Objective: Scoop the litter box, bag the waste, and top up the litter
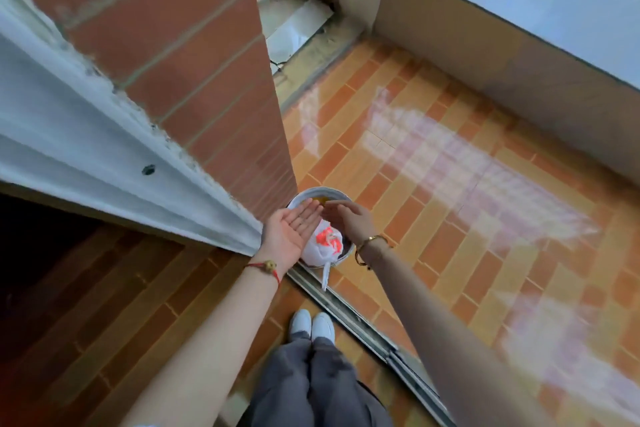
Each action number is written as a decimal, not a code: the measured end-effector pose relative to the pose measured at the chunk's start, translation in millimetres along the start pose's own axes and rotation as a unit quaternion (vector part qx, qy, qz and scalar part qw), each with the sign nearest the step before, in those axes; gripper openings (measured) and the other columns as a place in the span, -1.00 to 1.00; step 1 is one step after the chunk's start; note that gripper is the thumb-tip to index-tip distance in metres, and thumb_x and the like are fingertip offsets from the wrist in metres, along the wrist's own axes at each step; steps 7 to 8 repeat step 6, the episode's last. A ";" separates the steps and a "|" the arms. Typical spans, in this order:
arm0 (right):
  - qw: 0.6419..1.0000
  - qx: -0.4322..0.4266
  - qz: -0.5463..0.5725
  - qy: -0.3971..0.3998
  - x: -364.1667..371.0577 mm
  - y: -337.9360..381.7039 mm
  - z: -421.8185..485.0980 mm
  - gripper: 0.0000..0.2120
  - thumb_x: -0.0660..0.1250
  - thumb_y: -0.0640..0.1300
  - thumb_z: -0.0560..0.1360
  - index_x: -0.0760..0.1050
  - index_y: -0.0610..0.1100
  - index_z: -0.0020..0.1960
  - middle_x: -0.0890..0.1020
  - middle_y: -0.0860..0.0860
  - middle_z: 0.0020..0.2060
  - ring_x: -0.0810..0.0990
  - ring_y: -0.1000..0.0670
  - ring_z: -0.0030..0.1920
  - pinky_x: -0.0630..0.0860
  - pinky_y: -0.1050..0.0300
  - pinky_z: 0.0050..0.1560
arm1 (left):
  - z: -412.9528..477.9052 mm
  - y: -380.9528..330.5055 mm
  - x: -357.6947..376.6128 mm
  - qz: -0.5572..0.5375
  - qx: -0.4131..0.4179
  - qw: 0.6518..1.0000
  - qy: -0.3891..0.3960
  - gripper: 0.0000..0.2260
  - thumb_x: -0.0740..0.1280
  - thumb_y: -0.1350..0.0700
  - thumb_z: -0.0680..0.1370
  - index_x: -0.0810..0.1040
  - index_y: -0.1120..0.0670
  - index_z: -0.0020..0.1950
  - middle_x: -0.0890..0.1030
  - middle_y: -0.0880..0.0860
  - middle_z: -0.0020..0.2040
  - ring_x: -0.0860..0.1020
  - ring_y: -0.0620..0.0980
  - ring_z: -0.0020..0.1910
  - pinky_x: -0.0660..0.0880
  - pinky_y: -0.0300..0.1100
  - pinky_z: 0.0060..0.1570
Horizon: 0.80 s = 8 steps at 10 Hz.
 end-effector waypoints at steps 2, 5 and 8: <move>0.970 -0.035 -0.237 -0.032 2.4 -32.3 74.0 -0.69 0.06 -0.18 0.59 0.54 -0.10 0.19 0.65 -0.05 0.02 0.62 -0.07 -0.07 0.56 -0.08 0.06 | 97.7 3.2 -7.8 0.189 0.025 0.980 -0.056 -0.64 0.04 0.16 0.66 0.45 0.30 0.34 0.53 0.24 0.32 0.50 0.14 0.32 0.35 0.00 0.42; 0.927 -0.060 -0.370 -0.030 -4.5 -74.0 128.9 -0.62 0.05 -0.17 0.61 0.33 -0.17 0.41 0.60 -0.08 0.10 0.51 0.06 -0.23 0.33 0.33 -0.33 | 183.6 3.4 -22.1 0.597 0.059 0.799 0.047 -0.58 0.07 0.27 0.66 0.26 0.15 0.53 0.26 0.07 0.52 0.21 0.01 0.51 0.18 -0.19 0.39; 0.924 -0.073 -0.373 -0.030 -6.5 -80.5 140.1 -0.60 0.07 -0.21 0.60 0.31 -0.21 0.43 0.57 -0.11 0.19 0.51 0.06 -0.15 0.34 0.34 -0.18 | 198.4 4.3 -27.5 0.677 0.048 0.731 0.070 -0.54 0.09 0.28 0.63 0.23 0.13 0.54 0.16 0.08 0.57 0.14 0.03 0.55 0.15 -0.05 0.50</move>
Point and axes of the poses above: each hand's wrist, its own z-axis towards the middle knuckle, its own x-axis out of the palm, y = z × x, the point moved 1 cm from there along z, towards the middle knuckle
